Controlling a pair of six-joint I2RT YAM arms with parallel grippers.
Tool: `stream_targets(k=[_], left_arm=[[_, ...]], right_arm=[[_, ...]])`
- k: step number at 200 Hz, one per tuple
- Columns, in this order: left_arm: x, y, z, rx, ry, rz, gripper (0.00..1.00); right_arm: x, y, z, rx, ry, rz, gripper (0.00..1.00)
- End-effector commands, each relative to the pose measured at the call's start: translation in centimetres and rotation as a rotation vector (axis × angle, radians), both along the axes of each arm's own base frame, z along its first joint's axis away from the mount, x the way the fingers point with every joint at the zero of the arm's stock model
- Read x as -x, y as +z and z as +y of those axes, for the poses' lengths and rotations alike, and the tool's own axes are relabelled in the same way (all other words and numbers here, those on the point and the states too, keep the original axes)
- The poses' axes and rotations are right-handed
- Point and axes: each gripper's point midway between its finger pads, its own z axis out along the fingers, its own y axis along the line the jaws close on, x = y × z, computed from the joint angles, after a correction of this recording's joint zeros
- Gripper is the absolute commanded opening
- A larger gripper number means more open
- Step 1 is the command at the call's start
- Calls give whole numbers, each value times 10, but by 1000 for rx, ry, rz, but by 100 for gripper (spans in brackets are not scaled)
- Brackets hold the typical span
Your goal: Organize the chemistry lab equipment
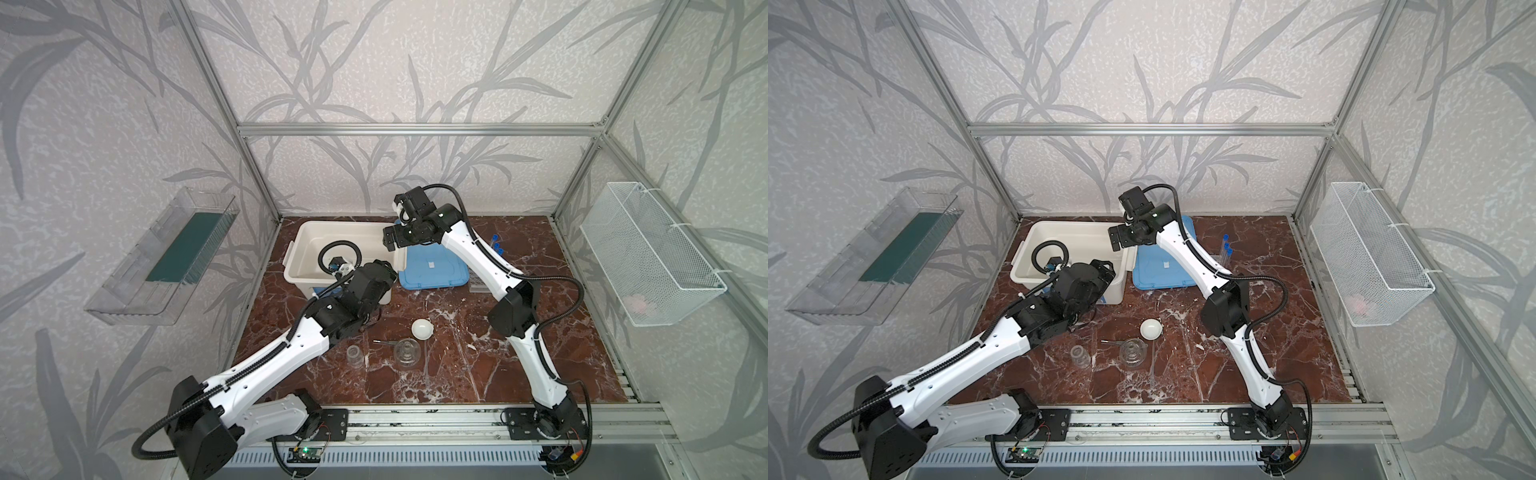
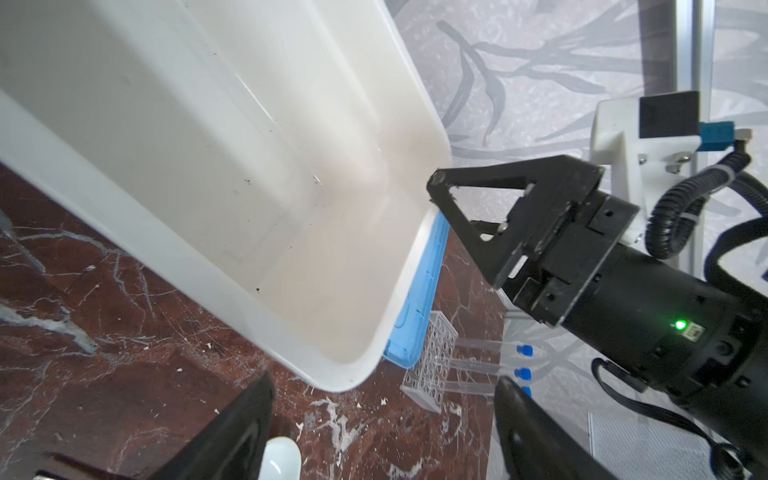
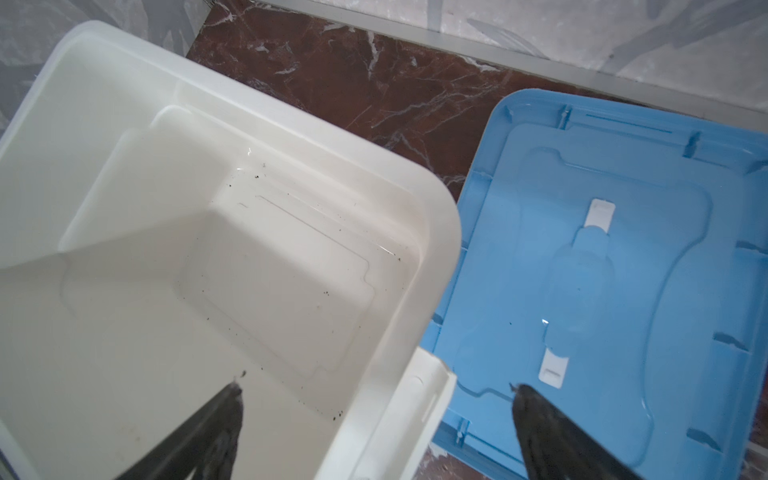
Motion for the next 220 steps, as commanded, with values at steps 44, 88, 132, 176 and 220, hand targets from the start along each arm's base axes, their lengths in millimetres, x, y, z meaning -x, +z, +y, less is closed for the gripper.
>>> stream_targets(k=[44, 88, 132, 176, 220], left_arm=[[60, 15, -2, -251, -425, 26, 99], [105, -14, 39, -427, -485, 239, 99], [142, -61, 69, -567, -530, 518, 99], [150, -105, 79, -620, -506, 629, 99], [147, -143, 79, -675, -493, 711, 89]], right_arm=[[93, 86, -57, -100, 105, -91, 99], [165, 73, -98, -176, 137, -97, 99], [223, 31, -106, -179, 237, 4, 99], [259, 1, -92, -142, 350, 38, 99], [274, -17, -80, -176, 379, 71, 99]])
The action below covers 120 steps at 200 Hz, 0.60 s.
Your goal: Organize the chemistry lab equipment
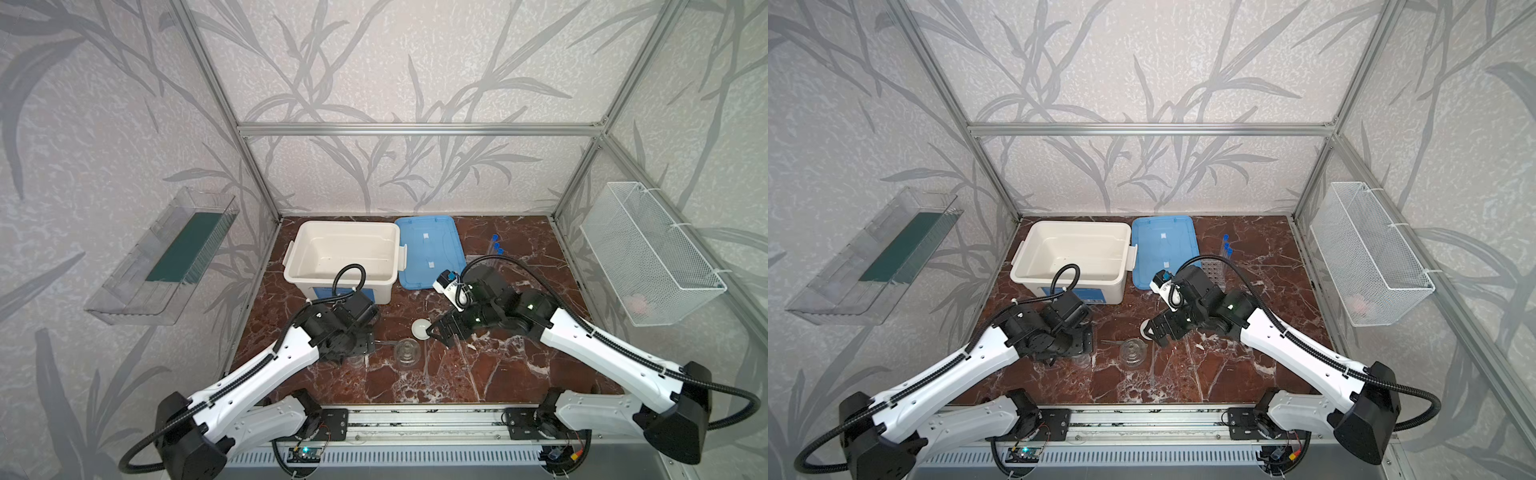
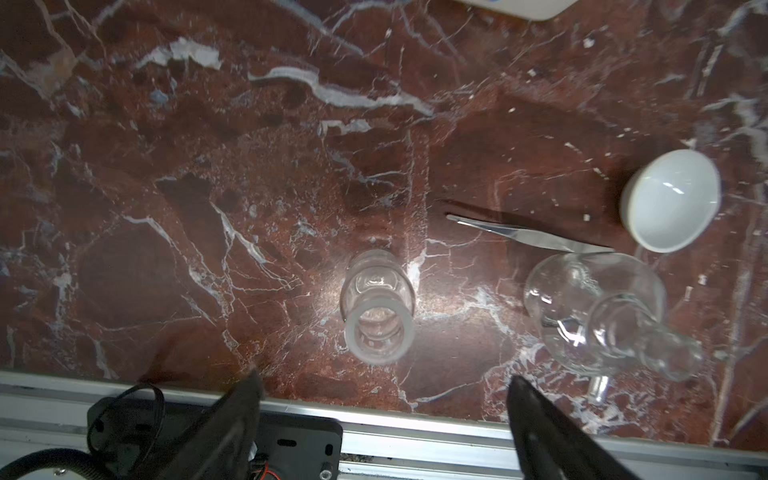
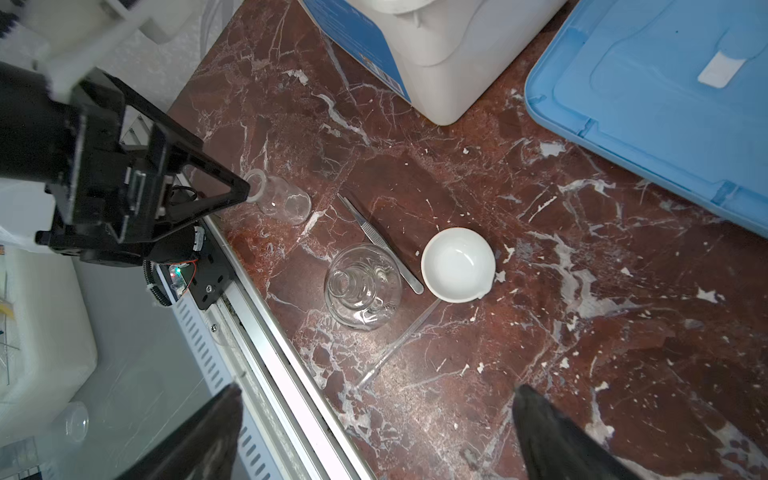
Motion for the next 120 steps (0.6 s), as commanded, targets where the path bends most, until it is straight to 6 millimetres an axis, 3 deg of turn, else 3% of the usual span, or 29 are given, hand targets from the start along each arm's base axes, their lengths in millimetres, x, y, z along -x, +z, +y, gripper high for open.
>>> stream_targets(k=[1, 52, 120], left_arm=[[-2, -14, 7, -63, 12, 9, 89], [-2, -47, 2, -70, 31, 53, 75], [-4, -65, 6, -111, 57, 62, 59]], right_arm=[[9, 6, 14, -55, 36, -13, 99], [8, -5, 14, -54, -1, 2, 99], [5, -11, 16, -50, -18, 11, 99]])
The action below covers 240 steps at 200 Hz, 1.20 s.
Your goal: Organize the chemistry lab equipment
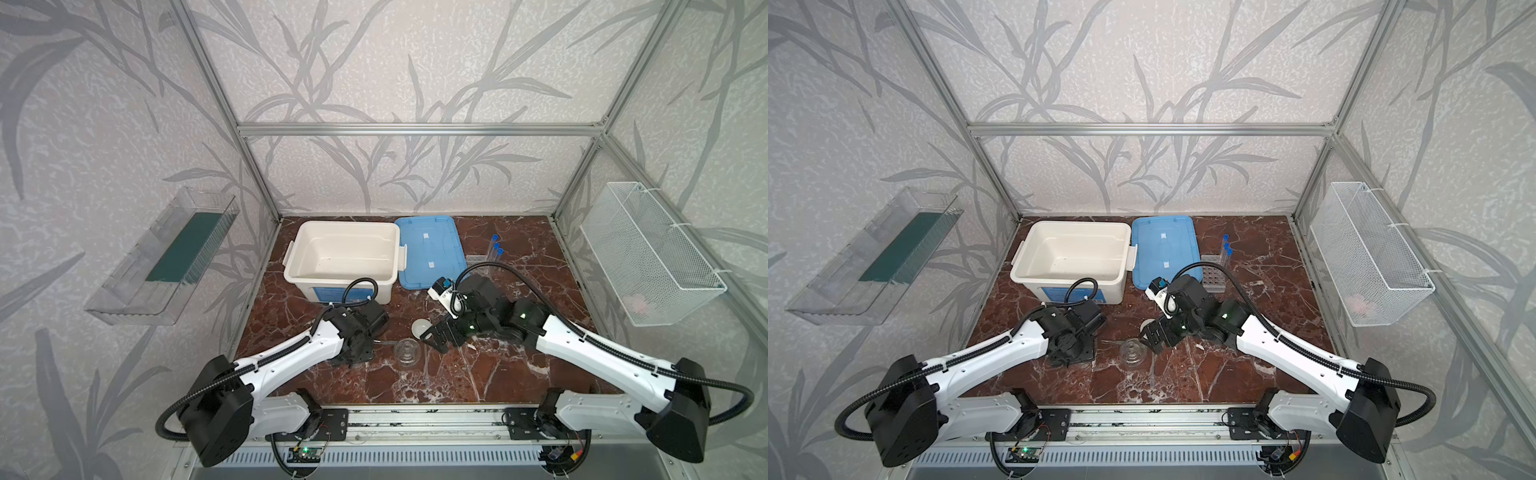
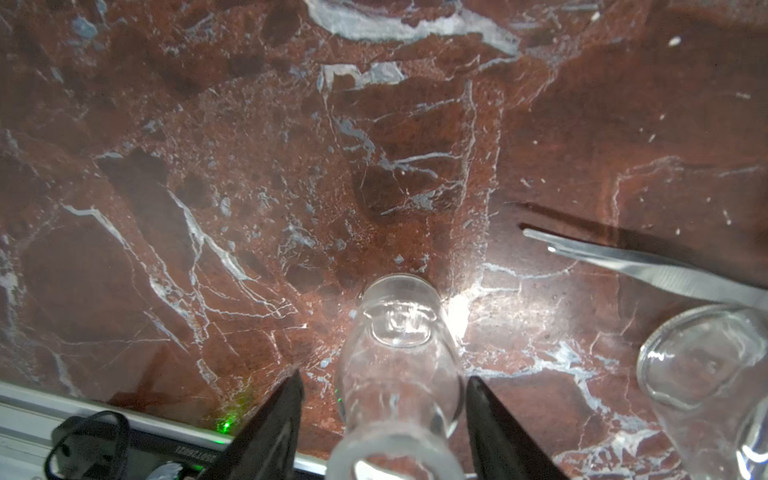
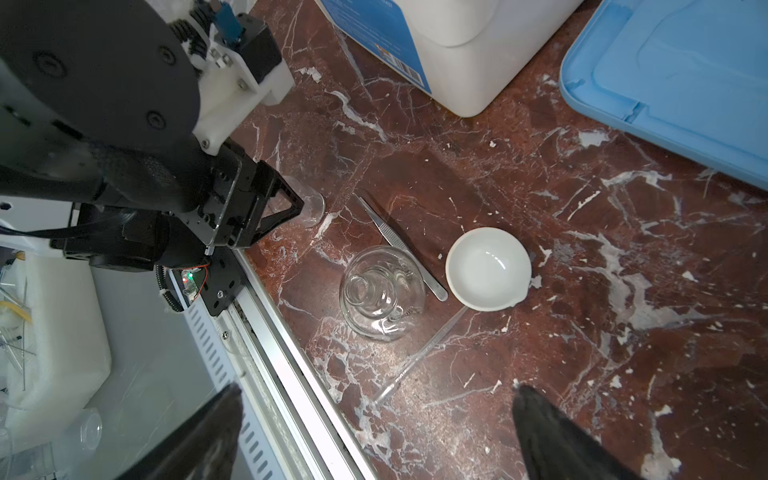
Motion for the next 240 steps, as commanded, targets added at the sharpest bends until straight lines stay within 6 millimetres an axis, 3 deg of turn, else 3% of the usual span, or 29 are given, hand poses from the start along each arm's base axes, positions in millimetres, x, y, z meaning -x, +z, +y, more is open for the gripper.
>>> stream_targets(k=[1, 49, 68, 111, 144, 159, 177, 240], left_arm=[[-1, -5, 5, -25, 21, -15, 59], [-1, -14, -1, 10, 35, -8, 57], [0, -14, -1, 8, 38, -6, 51], [0, -8, 5, -16, 42, -9, 41], [-1, 10, 15, -72, 47, -20, 34], [-2, 23, 15, -68, 41, -35, 32], [-7, 45, 13, -47, 28, -74, 16], [-32, 146, 18, -10, -19, -281, 9]], right_arm=[[-2, 1, 2, -8, -11, -9, 99], [-7, -3, 0, 19, -26, -19, 99], [-8, -3, -1, 27, -29, -23, 99], [-10, -1, 0, 29, -34, -30, 99], [-12, 7, 2, 12, -38, -42, 99], [-13, 12, 2, 5, -40, -49, 99], [-14, 19, 4, -19, -43, -61, 99], [-18, 48, 19, -126, -41, -84, 99]])
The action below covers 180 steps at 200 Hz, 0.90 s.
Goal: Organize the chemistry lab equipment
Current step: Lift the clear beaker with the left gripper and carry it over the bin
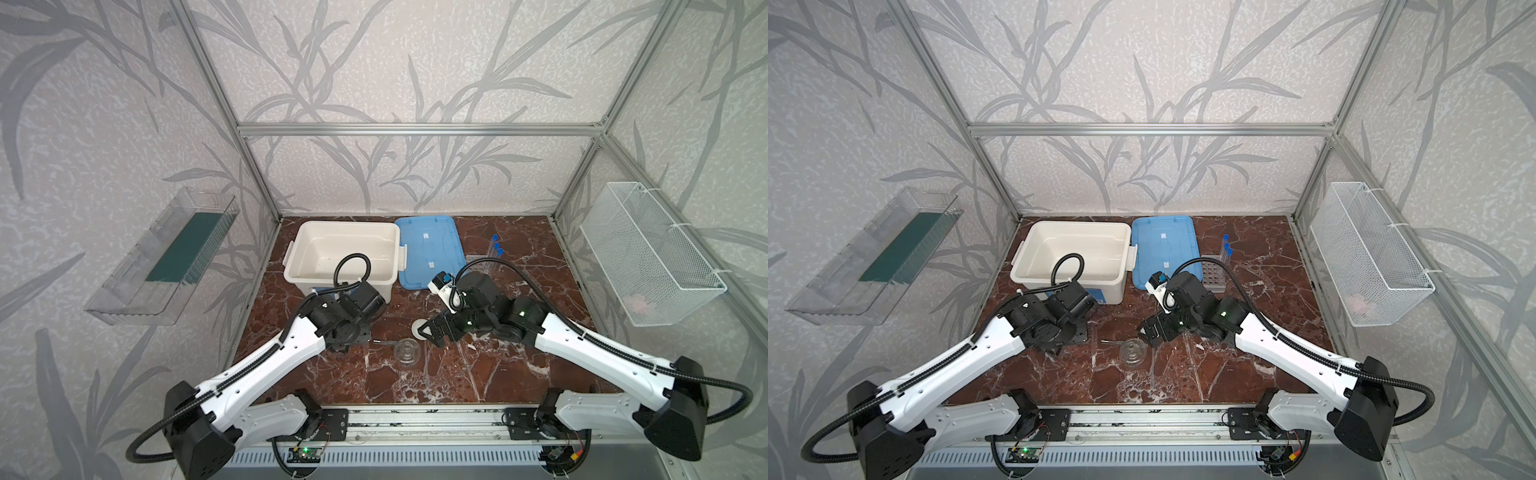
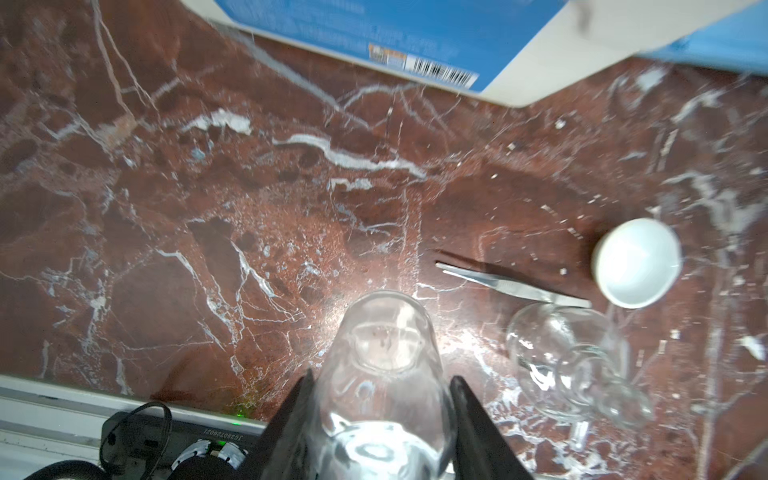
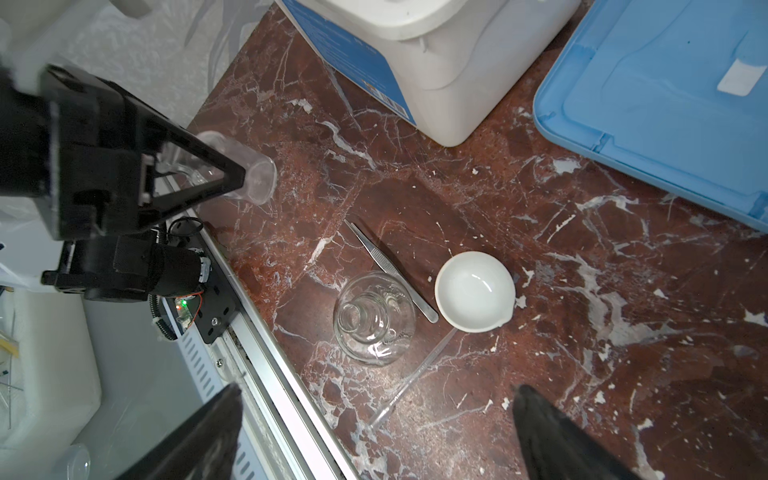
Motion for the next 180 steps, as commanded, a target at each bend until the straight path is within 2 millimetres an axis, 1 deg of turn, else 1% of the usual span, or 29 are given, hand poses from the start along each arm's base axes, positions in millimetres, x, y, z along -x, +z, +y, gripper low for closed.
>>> stream_targets(k=[1, 24, 38, 58, 79, 98, 116, 129, 153, 160, 169, 180], left_arm=[[-3, 38, 23, -94, -12, -54, 9], [-24, 69, 25, -119, -16, -90, 9], [-40, 91, 23, -107, -19, -131, 9], [-66, 115, 26, -82, -3, -169, 8], [-101, 128, 35, -92, 20, -176, 8], [-135, 122, 48, -113, 61, -165, 8], [-162, 107, 65, -115, 113, -142, 7], [-178, 94, 70, -107, 122, -122, 7], [-197, 73, 89, -160, 174, -80, 7], [-200, 66, 92, -158, 185, -65, 6], [-201, 57, 92, -152, 195, -33, 4], [-199, 49, 89, -134, 188, 4, 3]], right_arm=[[-4, 36, 13, -101, 7, -49, 99], [-10, 48, 23, -136, 6, -59, 99], [-14, 56, 30, -161, 4, -66, 99], [-22, 68, 37, -187, -13, -80, 99], [-34, 79, 49, -225, -39, -99, 99], [-45, 88, 62, -253, -50, -102, 99], [-49, 92, 73, -270, -40, -96, 99], [-51, 93, 78, -276, -37, -94, 99], [-54, 87, 82, -270, -36, -88, 99], [-54, 84, 84, -265, -33, -81, 99], [-54, 80, 86, -260, -31, -73, 100], [-54, 77, 88, -256, -24, -63, 99]])
